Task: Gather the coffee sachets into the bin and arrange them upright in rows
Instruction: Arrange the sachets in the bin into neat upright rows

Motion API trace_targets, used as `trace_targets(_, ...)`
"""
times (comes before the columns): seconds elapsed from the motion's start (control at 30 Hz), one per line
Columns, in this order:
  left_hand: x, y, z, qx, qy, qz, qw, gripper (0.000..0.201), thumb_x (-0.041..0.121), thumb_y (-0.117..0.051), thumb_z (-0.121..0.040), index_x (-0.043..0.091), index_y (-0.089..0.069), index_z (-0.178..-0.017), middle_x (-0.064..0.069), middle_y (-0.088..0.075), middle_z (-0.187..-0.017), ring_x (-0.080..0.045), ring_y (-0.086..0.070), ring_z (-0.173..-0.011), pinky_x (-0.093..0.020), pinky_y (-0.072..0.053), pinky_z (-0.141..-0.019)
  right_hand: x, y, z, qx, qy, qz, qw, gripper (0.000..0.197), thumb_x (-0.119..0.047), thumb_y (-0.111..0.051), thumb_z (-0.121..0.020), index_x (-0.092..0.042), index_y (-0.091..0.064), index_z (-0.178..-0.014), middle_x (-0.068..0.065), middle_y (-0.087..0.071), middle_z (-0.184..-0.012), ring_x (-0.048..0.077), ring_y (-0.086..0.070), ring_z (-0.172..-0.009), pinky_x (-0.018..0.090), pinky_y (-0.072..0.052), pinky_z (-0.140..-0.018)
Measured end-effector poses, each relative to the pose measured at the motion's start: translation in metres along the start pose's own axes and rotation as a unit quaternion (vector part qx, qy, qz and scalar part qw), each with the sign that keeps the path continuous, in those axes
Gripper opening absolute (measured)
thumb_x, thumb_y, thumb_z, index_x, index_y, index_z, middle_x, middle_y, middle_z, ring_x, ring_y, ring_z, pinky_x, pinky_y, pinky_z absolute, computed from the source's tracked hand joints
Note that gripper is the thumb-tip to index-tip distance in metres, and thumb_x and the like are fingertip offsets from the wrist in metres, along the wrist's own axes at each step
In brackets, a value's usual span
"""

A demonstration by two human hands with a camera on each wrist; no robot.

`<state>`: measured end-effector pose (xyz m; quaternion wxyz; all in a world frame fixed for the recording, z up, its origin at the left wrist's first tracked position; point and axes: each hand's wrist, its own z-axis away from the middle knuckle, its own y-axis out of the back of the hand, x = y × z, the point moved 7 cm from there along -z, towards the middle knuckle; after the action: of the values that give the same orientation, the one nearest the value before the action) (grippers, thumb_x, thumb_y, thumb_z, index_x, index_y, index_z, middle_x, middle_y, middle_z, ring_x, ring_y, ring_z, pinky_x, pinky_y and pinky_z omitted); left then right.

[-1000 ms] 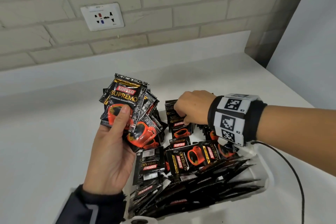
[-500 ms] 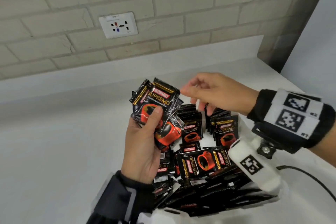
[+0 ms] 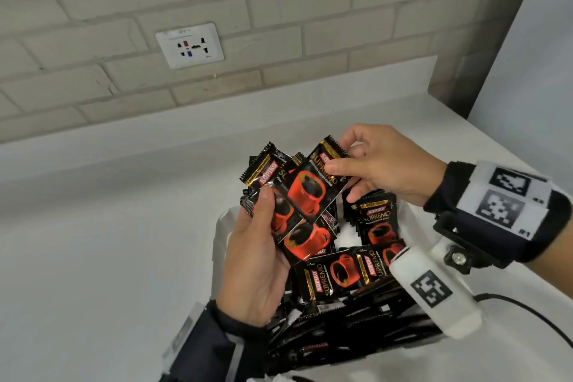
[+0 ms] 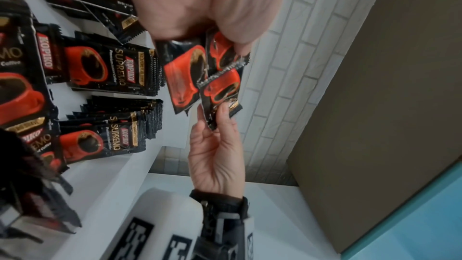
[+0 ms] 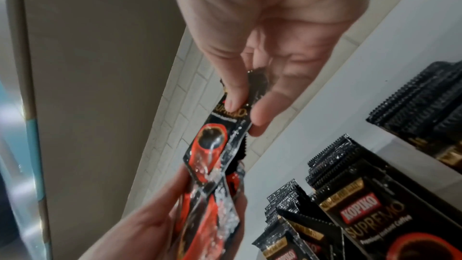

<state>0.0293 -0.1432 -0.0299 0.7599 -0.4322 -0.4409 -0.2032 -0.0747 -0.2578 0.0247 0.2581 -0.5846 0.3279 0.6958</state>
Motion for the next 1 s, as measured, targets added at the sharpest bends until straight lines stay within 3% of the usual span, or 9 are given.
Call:
trace_targets(0.1,0.003,0.004,0.0,0.028,-0.01,0.012,0.999,0.018,0.023,-0.046,-0.093,0.014,-0.06,-0.1,-0.005,-0.072,-0.088,-0.019,-0.068,-0.079,-0.045,-0.054,-0.079,0.002,0.013,0.003,0.044,-0.011,-0.081,0.996,0.016,-0.004,-0.063,-0.081,-0.014,-0.05,-0.081,0.003,-0.065,-0.066,0.008,-0.06,-0.046,0.018,-0.049,-0.039)
trace_targets(0.2,0.005,0.005,-0.001,0.043,-0.018,0.009,0.999,0.018,0.018,-0.046,-0.094,0.014,-0.058,-0.107,-0.009,-0.071,-0.098,-0.024,-0.067,-0.085,-0.048,-0.053,-0.08,0.003,0.009,0.007,0.021,-0.027,-0.14,0.99,0.018,-0.001,-0.064,-0.077,-0.013,-0.051,-0.084,0.007,-0.065,-0.073,0.009,-0.061,-0.05,0.018,-0.048,-0.04)
trace_targets(0.33,0.01,0.001,0.001,0.058,-0.05,-0.004,0.997,0.021,0.01,-0.055,-0.088,0.012,-0.058,-0.109,-0.015,-0.067,-0.112,-0.039,-0.061,-0.107,-0.06,-0.045,-0.093,0.01,-0.013,0.007,-0.033,-0.036,-0.07,0.996,0.027,-0.003,-0.067,-0.075,-0.019,-0.057,-0.095,0.003,-0.064,-0.074,0.007,-0.057,-0.051,0.016,-0.044,-0.039)
trace_targets(0.47,0.015,0.001,0.003,0.062,-0.061,0.011,0.996,0.039,-0.003,-0.062,-0.078,0.011,-0.054,-0.114,-0.019,-0.065,-0.115,-0.043,-0.059,-0.107,-0.064,-0.045,-0.09,0.013,-0.016,0.004,-0.004,-0.009,0.053,0.999,0.016,-0.015,-0.07,-0.077,-0.024,-0.063,-0.088,-0.005,-0.059,-0.075,-0.002,-0.047,-0.047,0.013,-0.036,-0.043)
trace_targets(0.53,0.017,0.003,0.003,0.061,-0.064,0.012,0.996,0.046,-0.001,-0.065,-0.072,0.012,-0.055,-0.115,-0.018,-0.065,-0.114,-0.042,-0.061,-0.105,-0.06,-0.048,-0.087,0.014,-0.017,0.005,-0.001,-0.011,0.065,0.998,0.011,-0.017,-0.071,-0.076,-0.025,-0.063,-0.078,-0.004,-0.058,-0.075,-0.001,-0.047,-0.054,0.015,-0.036,-0.048)
trace_targets(0.7,0.015,0.005,-0.001,0.034,-0.045,0.044,0.997,0.037,0.03,-0.057,-0.074,0.022,-0.059,-0.11,-0.006,-0.072,-0.101,-0.026,-0.07,-0.092,-0.058,-0.05,-0.084,0.014,-0.019,0.007,-0.031,-0.036,0.032,0.998,0.017,-0.013,-0.068,-0.078,-0.019,-0.054,-0.07,-0.003,-0.057,-0.069,0.007,-0.048,-0.059,0.021,-0.037,-0.055)
trace_targets(0.8,0.02,0.004,-0.003,0.033,-0.046,0.057,0.997,0.036,0.03,-0.055,-0.077,0.02,-0.056,-0.112,-0.007,-0.071,-0.106,-0.025,-0.069,-0.094,-0.055,-0.052,-0.082,0.01,-0.018,0.006,-0.051,-0.046,-0.01,0.998,0.016,-0.01,-0.066,-0.079,-0.016,-0.053,-0.073,-0.002,-0.059,-0.072,0.007,-0.051,-0.061,0.02,-0.037,-0.055)
trace_targets(0.93,0.031,0.008,-0.009,0.041,-0.069,0.064,0.995,0.018,0.022,-0.048,-0.092,0.019,-0.055,-0.108,-0.003,-0.072,-0.098,-0.017,-0.071,-0.079,-0.041,-0.059,-0.062,0.002,-0.011,0.0,-0.05,-0.053,-0.072,0.995,0.017,-0.009,-0.063,-0.079,-0.016,-0.049,-0.073,0.001,-0.059,-0.076,0.008,-0.052,-0.061,0.021,-0.036,-0.051)
trace_targets(1.0,0.037,0.014,-0.012,0.055,-0.078,0.061,0.994,0.019,0.022,-0.047,-0.094,0.018,-0.054,-0.111,-0.003,-0.071,-0.101,-0.019,-0.069,-0.086,-0.043,-0.059,-0.069,-0.002,-0.004,-0.002,-0.038,-0.05,-0.112,0.992,0.014,-0.007,-0.061,-0.08,-0.015,-0.049,-0.077,0.005,-0.059,-0.081,0.011,-0.053,-0.063,0.02,-0.039,-0.049)
